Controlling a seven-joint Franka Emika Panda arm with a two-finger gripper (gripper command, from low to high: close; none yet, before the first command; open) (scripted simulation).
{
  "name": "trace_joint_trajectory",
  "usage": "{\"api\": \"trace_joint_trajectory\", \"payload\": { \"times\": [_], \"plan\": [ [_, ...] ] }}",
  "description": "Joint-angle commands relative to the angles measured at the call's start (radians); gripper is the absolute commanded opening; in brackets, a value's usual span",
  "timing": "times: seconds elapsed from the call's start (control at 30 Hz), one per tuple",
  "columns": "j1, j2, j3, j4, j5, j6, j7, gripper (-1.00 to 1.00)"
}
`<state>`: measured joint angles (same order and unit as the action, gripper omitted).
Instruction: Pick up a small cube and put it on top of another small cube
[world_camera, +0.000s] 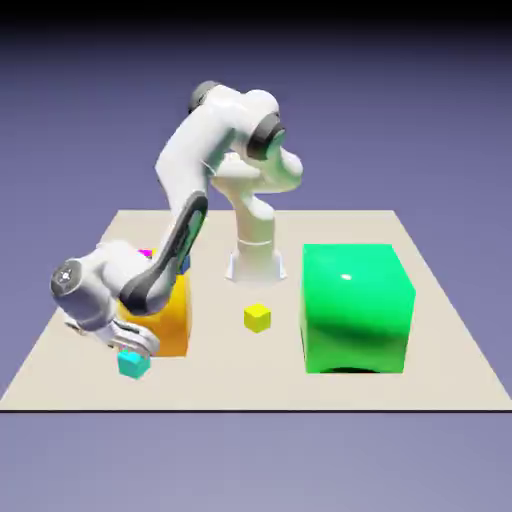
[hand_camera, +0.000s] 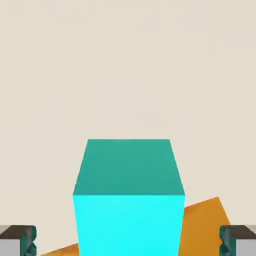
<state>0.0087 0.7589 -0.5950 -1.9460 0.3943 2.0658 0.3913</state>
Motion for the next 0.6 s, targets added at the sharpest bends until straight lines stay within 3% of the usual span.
{"api": "trace_joint_trajectory", "payload": {
  "times": [0.0, 0.47, 0.57],
  "plan": [
    [0.0, 0.0, 0.0, 0.0, 0.0, 0.0, 0.0, -1.0],
    [-0.055, -0.434, -0.203, 0.063, -0.108, -0.302, 0.133, -1.0],
    [0.028, -0.543, -0.235, 0.068, -0.192, -0.427, 0.226, -1.0]
  ]
}}
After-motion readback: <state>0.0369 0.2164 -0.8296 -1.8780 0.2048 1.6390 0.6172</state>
